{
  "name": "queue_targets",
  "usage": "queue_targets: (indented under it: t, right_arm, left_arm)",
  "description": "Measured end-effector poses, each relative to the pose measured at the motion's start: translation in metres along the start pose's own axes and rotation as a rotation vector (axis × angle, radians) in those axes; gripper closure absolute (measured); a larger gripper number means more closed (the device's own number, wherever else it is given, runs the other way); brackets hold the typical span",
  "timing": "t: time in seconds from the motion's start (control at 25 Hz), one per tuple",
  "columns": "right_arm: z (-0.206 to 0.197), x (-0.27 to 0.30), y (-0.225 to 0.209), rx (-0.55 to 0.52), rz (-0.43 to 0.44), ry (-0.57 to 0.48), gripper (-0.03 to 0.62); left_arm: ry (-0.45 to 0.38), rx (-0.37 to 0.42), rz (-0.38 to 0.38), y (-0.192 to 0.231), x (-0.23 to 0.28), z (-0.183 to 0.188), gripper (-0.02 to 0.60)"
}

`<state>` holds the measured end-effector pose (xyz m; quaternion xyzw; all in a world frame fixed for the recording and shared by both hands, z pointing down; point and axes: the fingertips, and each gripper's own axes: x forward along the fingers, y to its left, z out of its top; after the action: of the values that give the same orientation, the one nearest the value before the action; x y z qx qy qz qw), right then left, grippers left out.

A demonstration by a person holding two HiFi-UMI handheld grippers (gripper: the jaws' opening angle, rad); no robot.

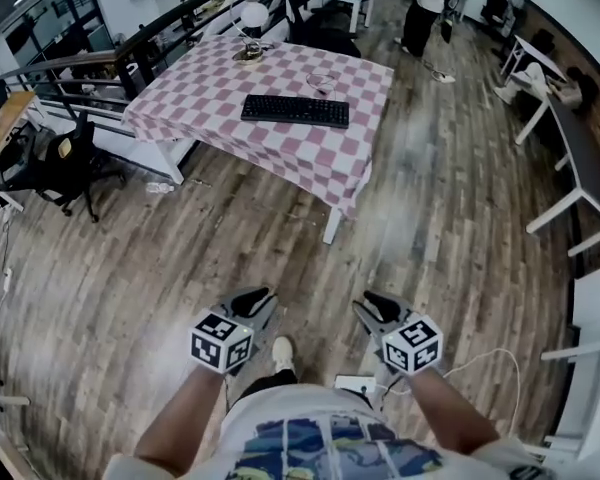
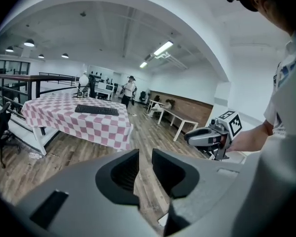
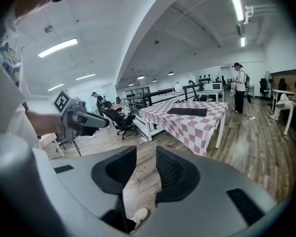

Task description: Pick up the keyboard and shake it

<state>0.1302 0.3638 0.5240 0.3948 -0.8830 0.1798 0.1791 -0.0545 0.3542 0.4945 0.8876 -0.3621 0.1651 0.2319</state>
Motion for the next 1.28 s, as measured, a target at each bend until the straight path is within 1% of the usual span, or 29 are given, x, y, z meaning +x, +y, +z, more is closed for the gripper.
queue_targets:
  t: [0.04, 0.12, 0.24, 0.36, 0.44, 0.56, 0.72, 0.84, 1.04, 1.28]
  right_arm:
    - [0.009, 0.015, -0.005, 0.001, -0.009, -0.001, 0.465]
    - [0.026, 0.044, -0.012, -0.005, -0.023, 0.003, 0.436]
    - [0.049, 0.08, -0.019, 0.001, -0.036, 0.019, 0.413]
    - [0.061, 0.105, -0.034, 0.003, -0.036, 0.033, 0.391]
    - [0.064, 0.121, -0.054, 0.007, -0.036, 0.036, 0.39]
    - [0.08, 0.144, -0.087, 0.012, -0.042, 0.039, 0.39]
    - [0.1, 0.179, -0.145, 0.015, -0.033, 0.051, 0.395]
    - [0.122, 0.206, -0.194, 0.028, -0.015, 0.059, 0.404]
    - [0.16, 0.256, -0.275, 0.001, 0.035, 0.082, 0.406]
    - [0.182, 0.306, -0.362, -0.007, 0.084, 0.101, 0.408]
  left_arm:
    - [0.0, -0.001, 0.001, 0.019, 0.002, 0.008, 0.507]
    - [0.002, 0.0, 0.002, 0.053, 0.008, 0.02, 0.478]
    - [0.018, -0.006, -0.006, 0.095, 0.02, 0.033, 0.446]
    - [0.021, -0.023, -0.016, 0.117, 0.035, 0.044, 0.434]
    - [0.024, -0.03, -0.015, 0.132, 0.049, 0.05, 0.422]
    - [0.042, -0.042, -0.013, 0.156, 0.075, 0.06, 0.413]
    - [0.05, -0.046, 0.014, 0.192, 0.118, 0.087, 0.413]
    - [0.052, -0.055, 0.047, 0.216, 0.157, 0.117, 0.413]
    - [0.061, -0.056, 0.101, 0.254, 0.218, 0.17, 0.413]
    - [0.067, -0.084, 0.163, 0.292, 0.285, 0.205, 0.413]
